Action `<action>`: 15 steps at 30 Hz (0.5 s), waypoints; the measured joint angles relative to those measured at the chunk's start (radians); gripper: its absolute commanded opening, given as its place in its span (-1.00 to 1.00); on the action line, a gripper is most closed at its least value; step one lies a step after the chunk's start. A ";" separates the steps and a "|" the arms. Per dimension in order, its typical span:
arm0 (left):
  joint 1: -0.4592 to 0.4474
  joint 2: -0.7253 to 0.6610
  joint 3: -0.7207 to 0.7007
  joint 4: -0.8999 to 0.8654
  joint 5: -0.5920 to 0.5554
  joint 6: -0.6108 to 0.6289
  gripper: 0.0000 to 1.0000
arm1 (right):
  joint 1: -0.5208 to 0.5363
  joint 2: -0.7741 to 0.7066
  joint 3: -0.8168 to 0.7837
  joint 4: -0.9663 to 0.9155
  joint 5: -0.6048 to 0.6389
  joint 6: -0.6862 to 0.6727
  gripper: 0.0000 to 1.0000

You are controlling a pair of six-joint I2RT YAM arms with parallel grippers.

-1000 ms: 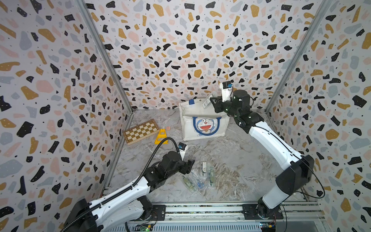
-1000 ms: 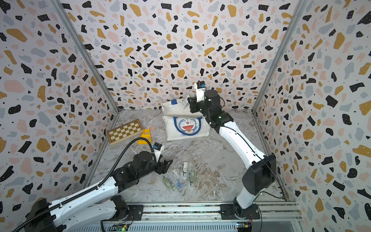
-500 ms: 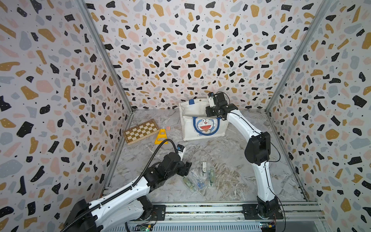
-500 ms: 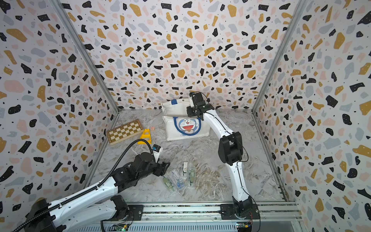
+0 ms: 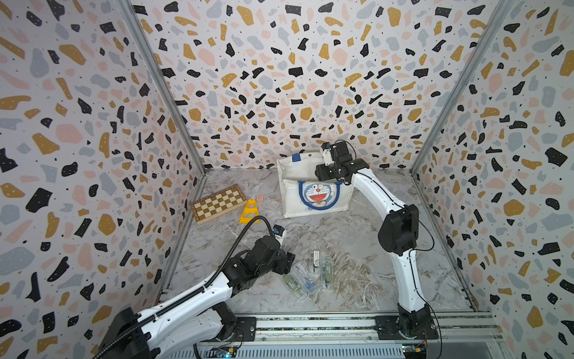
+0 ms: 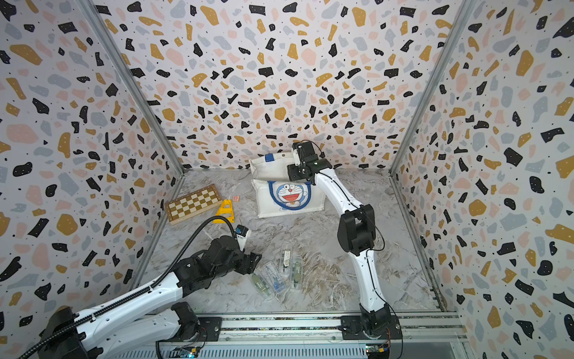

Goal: Put the compass set into the canvas bag
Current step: Place the compass set in the canvas bag.

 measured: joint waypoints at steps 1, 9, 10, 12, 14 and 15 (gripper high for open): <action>0.000 0.002 0.003 -0.010 -0.003 -0.006 0.54 | 0.000 -0.012 0.007 -0.002 -0.002 -0.001 0.37; 0.000 0.025 0.055 -0.128 -0.033 -0.146 0.53 | 0.004 -0.415 -0.259 0.090 -0.019 0.003 0.42; 0.000 0.029 0.055 -0.141 -0.031 -0.175 0.55 | 0.006 -0.505 -0.352 0.134 -0.018 0.006 0.42; -0.001 0.036 0.054 -0.167 -0.020 -0.225 0.55 | 0.009 -0.691 -0.561 0.234 -0.014 0.021 0.44; -0.007 0.042 0.048 -0.185 -0.006 -0.286 0.56 | 0.012 -0.874 -0.787 0.338 -0.014 0.043 0.45; -0.013 0.042 0.045 -0.192 0.001 -0.313 0.55 | 0.013 -0.950 -0.892 0.389 -0.014 0.053 0.45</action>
